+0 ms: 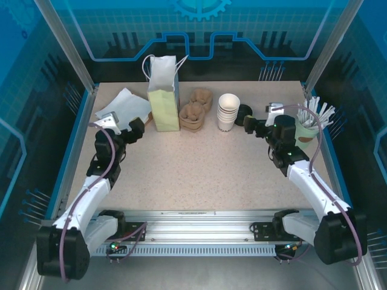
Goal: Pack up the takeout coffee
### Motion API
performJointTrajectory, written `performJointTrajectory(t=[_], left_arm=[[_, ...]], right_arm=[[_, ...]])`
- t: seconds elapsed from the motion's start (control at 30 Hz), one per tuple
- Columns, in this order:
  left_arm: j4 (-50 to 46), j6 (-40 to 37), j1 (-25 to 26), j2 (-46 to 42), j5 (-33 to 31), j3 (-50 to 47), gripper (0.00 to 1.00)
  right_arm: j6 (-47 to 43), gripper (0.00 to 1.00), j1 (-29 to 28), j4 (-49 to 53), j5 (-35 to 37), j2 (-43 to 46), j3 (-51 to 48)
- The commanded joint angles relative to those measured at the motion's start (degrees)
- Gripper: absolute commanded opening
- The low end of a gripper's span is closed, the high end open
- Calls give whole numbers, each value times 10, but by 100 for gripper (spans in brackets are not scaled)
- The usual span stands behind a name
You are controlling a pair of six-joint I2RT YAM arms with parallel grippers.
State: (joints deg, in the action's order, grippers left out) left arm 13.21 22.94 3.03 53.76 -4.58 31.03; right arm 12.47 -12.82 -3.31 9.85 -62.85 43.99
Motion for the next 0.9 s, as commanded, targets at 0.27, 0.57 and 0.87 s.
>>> performJointTrajectory(t=[0.27, 0.57, 0.87], left_arm=[[-196, -35, 176, 7, 132, 115, 97], [-157, -47, 242, 122, 185, 217, 97], [-152, -53, 274, 210, 177, 299, 97]], right_arm=[[-14, 82, -46, 369, 15, -162, 332], [-8, 59, -14, 435, -17, -304, 489], [-5, 41, -5, 469, -51, -418, 598]])
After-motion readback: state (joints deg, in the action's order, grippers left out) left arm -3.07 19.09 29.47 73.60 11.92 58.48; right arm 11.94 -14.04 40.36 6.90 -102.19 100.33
